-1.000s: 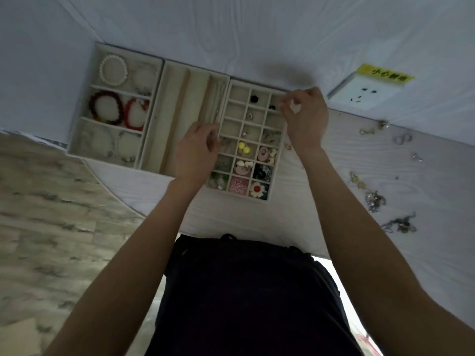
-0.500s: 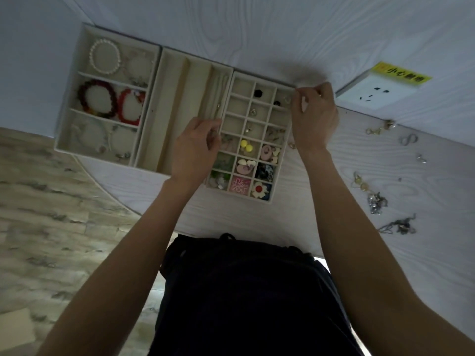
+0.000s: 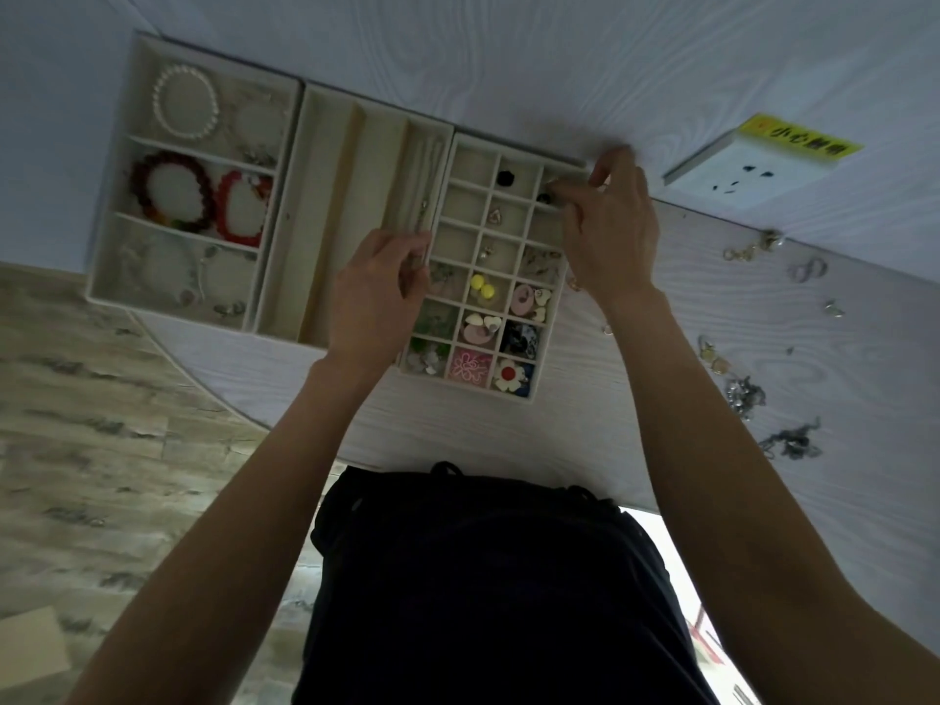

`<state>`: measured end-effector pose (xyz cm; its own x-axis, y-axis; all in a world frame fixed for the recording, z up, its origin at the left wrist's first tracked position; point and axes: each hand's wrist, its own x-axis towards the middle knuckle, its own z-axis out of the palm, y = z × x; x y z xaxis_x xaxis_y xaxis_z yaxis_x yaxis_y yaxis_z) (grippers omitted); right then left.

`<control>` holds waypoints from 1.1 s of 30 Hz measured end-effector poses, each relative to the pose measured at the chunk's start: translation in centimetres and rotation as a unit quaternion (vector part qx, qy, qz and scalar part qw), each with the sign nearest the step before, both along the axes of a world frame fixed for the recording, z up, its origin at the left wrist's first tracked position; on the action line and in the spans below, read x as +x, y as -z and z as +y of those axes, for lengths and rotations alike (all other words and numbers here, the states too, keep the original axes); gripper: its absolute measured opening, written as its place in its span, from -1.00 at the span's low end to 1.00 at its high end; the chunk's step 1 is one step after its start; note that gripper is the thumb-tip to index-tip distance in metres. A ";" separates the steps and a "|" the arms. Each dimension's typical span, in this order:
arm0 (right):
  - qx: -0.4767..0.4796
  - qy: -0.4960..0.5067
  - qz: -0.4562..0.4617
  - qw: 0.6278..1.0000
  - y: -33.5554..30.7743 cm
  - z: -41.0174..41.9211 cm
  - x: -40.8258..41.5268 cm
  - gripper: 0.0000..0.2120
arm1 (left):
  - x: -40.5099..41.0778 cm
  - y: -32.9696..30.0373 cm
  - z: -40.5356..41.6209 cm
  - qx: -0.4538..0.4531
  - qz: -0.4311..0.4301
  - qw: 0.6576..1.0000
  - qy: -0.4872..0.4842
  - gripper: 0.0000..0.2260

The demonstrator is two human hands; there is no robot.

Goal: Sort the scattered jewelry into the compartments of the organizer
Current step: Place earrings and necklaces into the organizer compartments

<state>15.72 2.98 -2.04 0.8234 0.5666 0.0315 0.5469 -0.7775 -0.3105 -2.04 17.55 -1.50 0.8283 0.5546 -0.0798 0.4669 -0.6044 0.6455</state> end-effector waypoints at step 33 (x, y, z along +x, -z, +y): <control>0.127 0.129 0.053 0.982 -0.9 -9.5 -3.7 -0.72 | 1.0 -0.9 -3.0 0.111 -0.034 0.989 0.096 -0.76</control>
